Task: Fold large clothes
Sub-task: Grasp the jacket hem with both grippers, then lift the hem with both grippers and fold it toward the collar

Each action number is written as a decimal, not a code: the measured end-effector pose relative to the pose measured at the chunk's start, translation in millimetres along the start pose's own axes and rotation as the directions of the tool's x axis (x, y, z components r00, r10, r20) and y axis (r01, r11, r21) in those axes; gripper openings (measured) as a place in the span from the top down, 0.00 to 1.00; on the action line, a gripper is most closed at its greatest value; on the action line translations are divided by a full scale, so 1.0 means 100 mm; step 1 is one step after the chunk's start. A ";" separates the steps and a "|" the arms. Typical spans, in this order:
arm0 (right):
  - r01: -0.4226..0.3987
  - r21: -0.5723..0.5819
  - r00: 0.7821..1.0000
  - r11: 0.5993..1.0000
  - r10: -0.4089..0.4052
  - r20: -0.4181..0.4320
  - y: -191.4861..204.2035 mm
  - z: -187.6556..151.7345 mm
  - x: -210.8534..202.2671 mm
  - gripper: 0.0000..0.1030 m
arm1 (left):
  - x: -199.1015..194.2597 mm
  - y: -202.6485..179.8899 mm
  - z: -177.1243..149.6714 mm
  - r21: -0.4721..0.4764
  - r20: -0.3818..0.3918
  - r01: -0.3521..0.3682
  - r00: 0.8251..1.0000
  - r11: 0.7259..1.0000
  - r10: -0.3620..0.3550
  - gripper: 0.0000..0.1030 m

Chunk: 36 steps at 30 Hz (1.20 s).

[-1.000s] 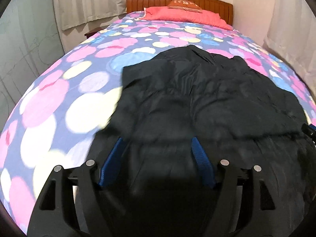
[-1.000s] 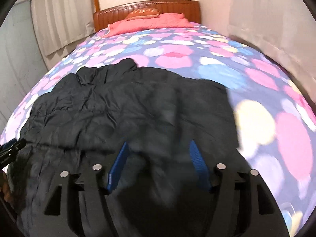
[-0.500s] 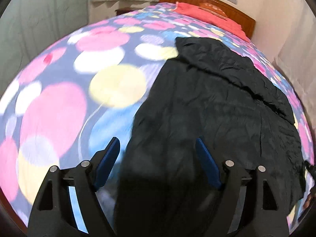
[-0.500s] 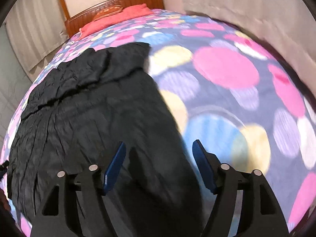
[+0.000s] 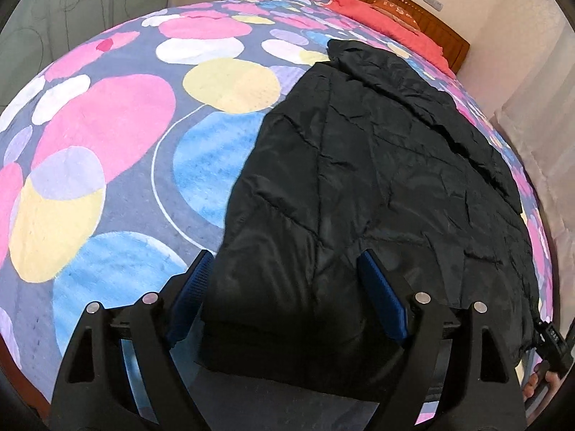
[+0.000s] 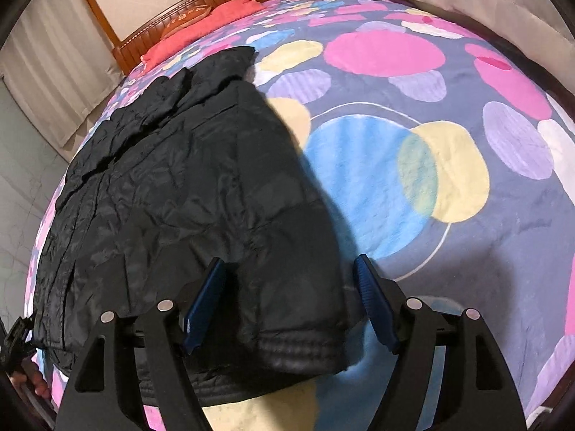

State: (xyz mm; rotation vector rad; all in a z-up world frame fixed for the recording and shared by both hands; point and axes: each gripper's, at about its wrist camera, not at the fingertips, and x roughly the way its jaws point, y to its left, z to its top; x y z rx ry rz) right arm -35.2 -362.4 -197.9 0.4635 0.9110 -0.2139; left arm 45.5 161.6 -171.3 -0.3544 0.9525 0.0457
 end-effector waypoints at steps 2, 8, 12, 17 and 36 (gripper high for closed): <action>-0.007 -0.008 1.000 1.000 0.007 0.002 0.04 -0.04 0.00 0.30 | 0.00 -0.04 -0.02 0.011 0.003 0.010 1.000 1.000 -0.010 0.20; -0.019 -0.046 1.000 0.999 0.019 -0.002 0.16 -0.12 -0.02 0.46 | 0.00 -0.09 -0.06 0.026 0.007 0.021 1.000 0.999 -0.021 0.26; -0.025 -0.047 1.000 0.999 0.025 -0.001 0.18 -0.13 -0.03 0.52 | 0.00 -0.09 -0.07 0.021 -0.003 0.046 0.999 0.999 -0.046 0.31; -0.047 -0.046 0.999 0.998 0.047 -0.011 0.15 -0.13 -0.05 0.50 | -0.01 -0.03 -0.06 -0.001 -0.011 0.063 0.998 0.998 -0.063 0.31; -0.118 0.002 0.993 0.993 0.118 0.009 0.15 -0.26 -0.17 0.75 | -0.18 0.01 -0.17 -0.026 0.030 0.123 0.992 0.992 -0.123 0.84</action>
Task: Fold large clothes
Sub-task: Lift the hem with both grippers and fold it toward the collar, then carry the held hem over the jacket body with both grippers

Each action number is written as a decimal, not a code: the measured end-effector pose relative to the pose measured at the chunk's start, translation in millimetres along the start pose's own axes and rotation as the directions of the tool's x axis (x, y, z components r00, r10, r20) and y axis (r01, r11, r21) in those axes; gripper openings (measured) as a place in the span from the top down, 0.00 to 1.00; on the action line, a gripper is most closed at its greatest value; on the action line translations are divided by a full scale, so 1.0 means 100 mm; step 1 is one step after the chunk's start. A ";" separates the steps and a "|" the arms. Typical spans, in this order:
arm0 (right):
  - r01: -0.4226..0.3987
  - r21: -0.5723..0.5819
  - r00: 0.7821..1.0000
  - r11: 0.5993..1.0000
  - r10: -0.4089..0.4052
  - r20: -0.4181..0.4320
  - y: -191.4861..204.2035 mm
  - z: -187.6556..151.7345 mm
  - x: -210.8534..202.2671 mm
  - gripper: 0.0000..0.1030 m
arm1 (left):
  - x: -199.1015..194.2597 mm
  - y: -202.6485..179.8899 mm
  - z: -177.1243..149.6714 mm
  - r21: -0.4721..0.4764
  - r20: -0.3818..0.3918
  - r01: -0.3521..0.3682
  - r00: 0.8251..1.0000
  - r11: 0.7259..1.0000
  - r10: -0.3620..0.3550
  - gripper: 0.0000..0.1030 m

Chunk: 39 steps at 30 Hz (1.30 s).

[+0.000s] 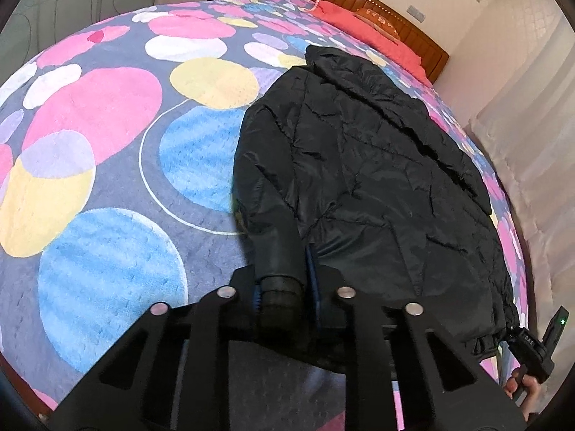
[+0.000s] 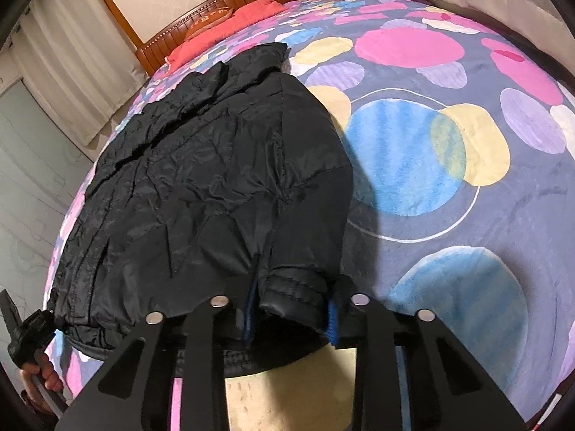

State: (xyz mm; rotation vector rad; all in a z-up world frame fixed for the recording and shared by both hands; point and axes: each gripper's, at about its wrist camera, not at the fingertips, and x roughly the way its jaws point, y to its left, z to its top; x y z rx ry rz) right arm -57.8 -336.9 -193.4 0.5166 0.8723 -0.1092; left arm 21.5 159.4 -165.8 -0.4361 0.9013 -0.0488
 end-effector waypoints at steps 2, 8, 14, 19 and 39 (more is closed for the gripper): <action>-0.016 0.008 1.000 1.000 0.016 0.004 -0.01 0.00 -0.03 0.78 | -0.04 -0.01 0.00 0.002 0.011 0.002 1.000 1.000 -0.002 0.85; -0.053 0.020 0.998 0.998 0.053 0.016 -0.01 0.02 -0.13 0.82 | -0.20 0.02 0.02 -0.010 0.038 0.043 0.998 0.999 -0.042 0.87; -0.107 0.027 0.994 0.994 0.106 0.028 -0.01 0.02 -0.33 0.85 | -0.45 0.03 -0.06 -0.018 0.046 0.063 0.997 0.998 -0.062 0.87; -0.164 0.011 0.986 0.986 0.163 0.045 0.01 -0.04 -0.58 0.86 | -0.73 0.03 -0.15 -0.014 0.059 0.079 0.995 0.997 -0.078 0.88; -0.482 0.056 0.873 0.874 0.474 0.114 0.27 0.46 -0.86 0.87 | -1.21 -0.24 0.48 0.008 0.148 0.231 0.962 0.973 -0.230 0.89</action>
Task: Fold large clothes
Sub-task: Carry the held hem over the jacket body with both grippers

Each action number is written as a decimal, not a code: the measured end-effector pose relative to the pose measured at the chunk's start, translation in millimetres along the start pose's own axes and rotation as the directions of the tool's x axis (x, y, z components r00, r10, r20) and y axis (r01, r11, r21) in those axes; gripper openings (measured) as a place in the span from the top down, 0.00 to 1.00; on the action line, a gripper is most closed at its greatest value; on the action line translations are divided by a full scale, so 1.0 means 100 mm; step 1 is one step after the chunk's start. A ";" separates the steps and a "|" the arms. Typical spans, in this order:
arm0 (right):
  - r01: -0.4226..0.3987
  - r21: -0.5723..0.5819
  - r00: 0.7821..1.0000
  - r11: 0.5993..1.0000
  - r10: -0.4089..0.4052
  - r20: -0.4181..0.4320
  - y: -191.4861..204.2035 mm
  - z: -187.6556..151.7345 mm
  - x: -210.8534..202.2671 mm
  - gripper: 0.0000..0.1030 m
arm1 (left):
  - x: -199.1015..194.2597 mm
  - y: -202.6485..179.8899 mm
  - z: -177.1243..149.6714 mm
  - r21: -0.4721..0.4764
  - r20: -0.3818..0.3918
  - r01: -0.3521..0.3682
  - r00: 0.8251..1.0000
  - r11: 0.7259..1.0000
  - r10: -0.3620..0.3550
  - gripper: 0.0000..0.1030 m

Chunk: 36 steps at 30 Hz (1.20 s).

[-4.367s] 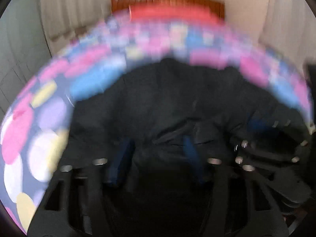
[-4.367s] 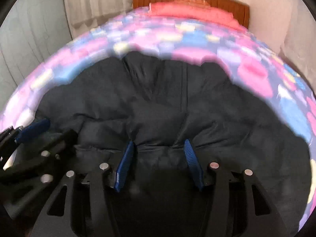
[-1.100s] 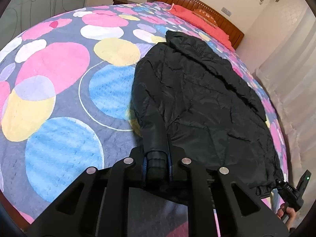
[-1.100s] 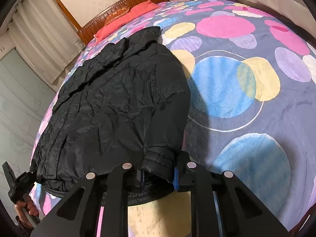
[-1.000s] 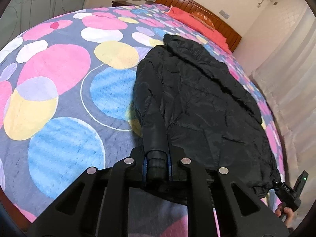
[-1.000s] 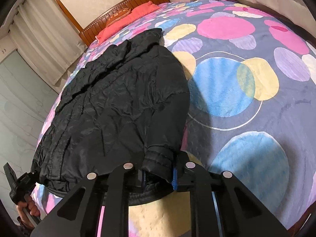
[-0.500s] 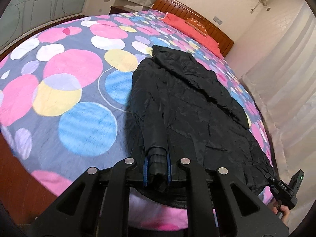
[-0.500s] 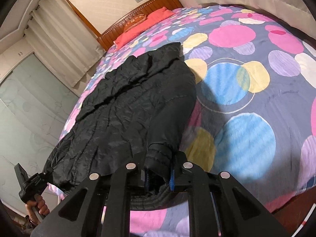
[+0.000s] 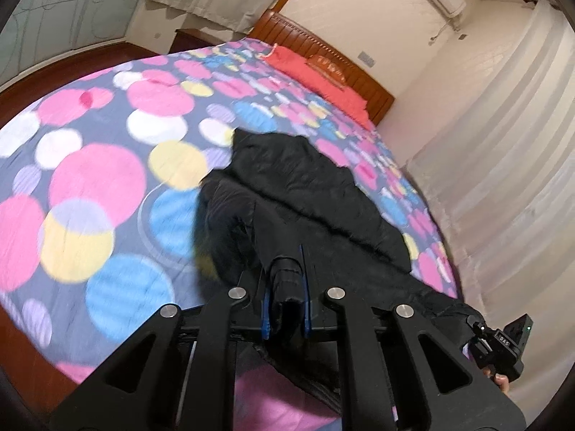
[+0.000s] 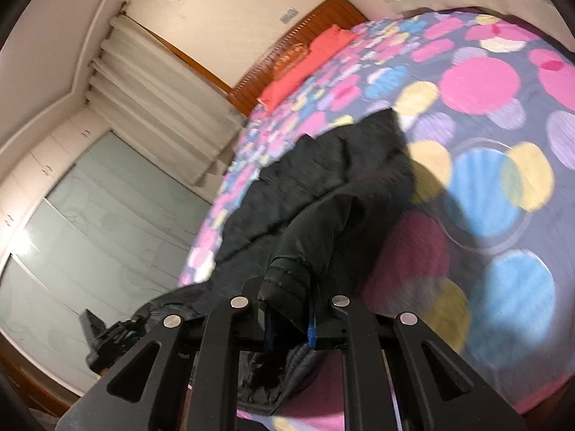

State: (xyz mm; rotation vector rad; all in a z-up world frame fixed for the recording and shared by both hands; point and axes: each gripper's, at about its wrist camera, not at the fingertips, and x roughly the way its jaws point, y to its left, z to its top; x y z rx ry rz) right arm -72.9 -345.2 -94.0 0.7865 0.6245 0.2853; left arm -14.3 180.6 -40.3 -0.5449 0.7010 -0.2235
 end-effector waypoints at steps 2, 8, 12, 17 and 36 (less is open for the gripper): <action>-0.026 0.000 1.000 1.000 0.026 0.009 0.05 0.12 0.06 0.87 | 0.04 -0.04 0.13 0.011 0.014 0.012 1.000 1.000 -0.012 0.89; -0.075 -0.035 0.995 0.997 0.077 0.067 0.25 0.65 0.30 0.87 | 0.33 -0.15 0.64 0.034 0.053 0.025 0.998 0.999 -0.027 0.89; -0.088 -0.022 0.990 0.996 0.090 0.109 0.27 1.08 0.59 0.87 | 0.63 -0.19 1.02 0.046 0.068 0.005 0.998 0.999 -0.008 0.89; -0.055 0.025 0.990 0.998 0.052 0.133 0.18 1.58 1.03 0.87 | 1.14 -0.19 1.50 0.025 0.054 -0.017 0.998 1.000 0.015 0.89; 0.264 0.151 0.964 0.953 -0.255 -0.081 -0.96 2.35 3.09 0.87 | 3.50 0.16 2.13 0.079 -0.112 -0.257 0.958 0.963 0.265 0.89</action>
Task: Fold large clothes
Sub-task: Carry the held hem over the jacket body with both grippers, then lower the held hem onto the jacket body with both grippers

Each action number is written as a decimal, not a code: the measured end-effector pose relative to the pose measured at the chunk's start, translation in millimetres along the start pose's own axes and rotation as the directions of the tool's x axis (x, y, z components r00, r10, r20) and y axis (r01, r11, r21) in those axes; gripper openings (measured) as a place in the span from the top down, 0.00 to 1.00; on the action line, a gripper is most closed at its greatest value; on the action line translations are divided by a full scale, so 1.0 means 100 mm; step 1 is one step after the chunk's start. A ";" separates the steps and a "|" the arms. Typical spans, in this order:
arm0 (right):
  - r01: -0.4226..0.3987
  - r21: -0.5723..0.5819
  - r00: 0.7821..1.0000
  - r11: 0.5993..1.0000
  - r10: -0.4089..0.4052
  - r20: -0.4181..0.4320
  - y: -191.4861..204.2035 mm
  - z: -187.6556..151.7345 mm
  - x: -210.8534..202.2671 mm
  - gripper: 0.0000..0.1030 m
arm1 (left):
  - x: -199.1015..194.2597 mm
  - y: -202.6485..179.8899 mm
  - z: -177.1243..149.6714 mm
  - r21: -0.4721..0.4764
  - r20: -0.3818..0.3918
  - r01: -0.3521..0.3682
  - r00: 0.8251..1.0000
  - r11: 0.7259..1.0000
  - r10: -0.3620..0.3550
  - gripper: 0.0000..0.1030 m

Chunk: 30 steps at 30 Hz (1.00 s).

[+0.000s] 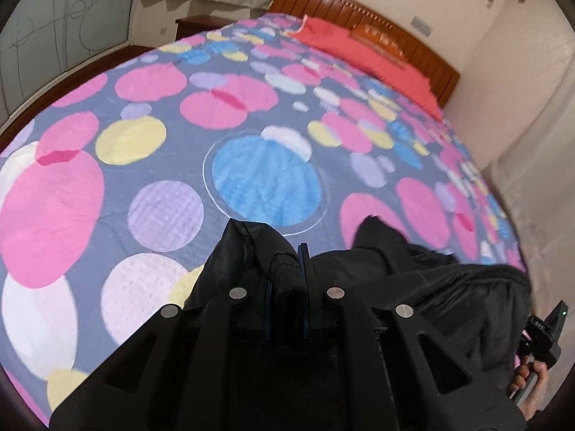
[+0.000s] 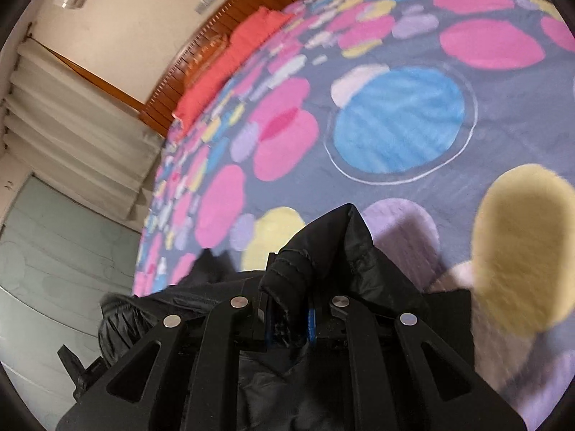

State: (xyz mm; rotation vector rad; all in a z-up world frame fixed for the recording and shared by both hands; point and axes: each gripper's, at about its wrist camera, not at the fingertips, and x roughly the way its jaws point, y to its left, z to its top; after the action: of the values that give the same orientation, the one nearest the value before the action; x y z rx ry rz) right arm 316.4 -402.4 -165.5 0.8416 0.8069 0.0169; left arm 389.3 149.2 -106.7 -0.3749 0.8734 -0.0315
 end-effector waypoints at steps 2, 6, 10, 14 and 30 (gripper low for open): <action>0.011 0.007 1.000 1.000 -0.011 -0.009 -0.04 -0.02 0.09 0.86 | 0.12 0.01 -0.03 0.015 -0.009 -0.014 1.000 1.000 0.014 0.89; -0.004 0.027 1.000 1.000 0.005 -0.018 -0.10 -0.03 0.12 0.80 | 0.24 0.07 -0.06 -0.001 -0.025 0.002 1.000 1.000 -0.002 0.82; -0.040 0.044 0.999 0.998 0.041 -0.029 -0.11 0.01 0.00 0.67 | 0.14 0.16 0.02 -0.067 -0.019 0.084 0.996 0.994 -0.085 0.55; -0.054 0.037 0.997 0.998 0.053 0.048 -0.06 0.06 -0.30 0.38 | -0.15 0.18 0.12 -0.097 0.039 0.132 0.991 0.986 -0.129 0.37; 0.126 -0.519 0.992 0.845 -0.103 0.073 1.66 -0.85 0.06 0.48 | -0.37 -0.93 -0.59 0.241 0.076 0.041 0.995 0.970 -0.061 0.32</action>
State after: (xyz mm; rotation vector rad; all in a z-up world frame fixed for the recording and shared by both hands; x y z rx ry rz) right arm 314.2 -231.0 -92.0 0.2719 0.7605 0.1085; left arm 332.5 50.6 -83.1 -0.1712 0.7681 -0.1666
